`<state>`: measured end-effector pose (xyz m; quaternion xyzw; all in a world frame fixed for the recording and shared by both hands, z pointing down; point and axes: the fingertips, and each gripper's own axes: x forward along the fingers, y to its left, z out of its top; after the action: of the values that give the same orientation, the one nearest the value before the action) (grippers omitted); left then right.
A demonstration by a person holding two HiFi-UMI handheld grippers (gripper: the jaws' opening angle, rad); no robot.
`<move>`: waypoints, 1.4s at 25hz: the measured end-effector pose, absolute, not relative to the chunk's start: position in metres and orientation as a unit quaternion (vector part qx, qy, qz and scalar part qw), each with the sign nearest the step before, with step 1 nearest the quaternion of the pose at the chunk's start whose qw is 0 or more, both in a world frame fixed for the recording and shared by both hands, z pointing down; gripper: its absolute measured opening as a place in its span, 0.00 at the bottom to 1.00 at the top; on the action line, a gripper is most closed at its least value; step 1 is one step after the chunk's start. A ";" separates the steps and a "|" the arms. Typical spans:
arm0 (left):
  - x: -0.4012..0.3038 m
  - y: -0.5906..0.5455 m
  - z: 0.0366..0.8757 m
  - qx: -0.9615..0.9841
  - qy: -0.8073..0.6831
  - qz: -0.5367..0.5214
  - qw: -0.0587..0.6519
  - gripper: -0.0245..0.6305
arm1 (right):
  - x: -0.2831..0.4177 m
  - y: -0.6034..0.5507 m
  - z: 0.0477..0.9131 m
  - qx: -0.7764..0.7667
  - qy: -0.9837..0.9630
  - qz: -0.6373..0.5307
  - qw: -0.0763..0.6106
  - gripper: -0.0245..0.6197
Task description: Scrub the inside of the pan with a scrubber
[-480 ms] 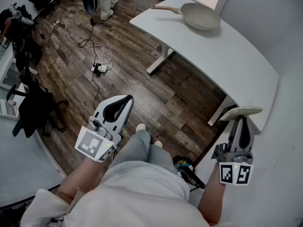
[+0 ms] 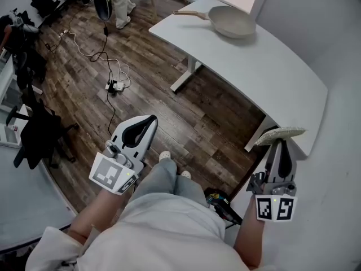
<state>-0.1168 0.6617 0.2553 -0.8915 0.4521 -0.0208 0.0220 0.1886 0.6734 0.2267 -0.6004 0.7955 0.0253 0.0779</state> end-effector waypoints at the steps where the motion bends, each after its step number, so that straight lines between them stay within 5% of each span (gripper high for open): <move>1: -0.116 0.661 0.255 -0.891 0.452 -0.020 0.022 0.06 | 0.189 0.674 0.226 -0.600 0.796 0.026 0.078 0.07; 35: -0.095 0.569 0.252 -0.901 0.433 -0.005 0.019 0.06 | 0.200 0.613 0.210 -0.588 0.804 0.033 0.089 0.08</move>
<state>-0.0954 0.5690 0.2524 -0.9013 0.4328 -0.0049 0.0190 0.1997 0.6129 0.2096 -0.5875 0.8037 0.0333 0.0885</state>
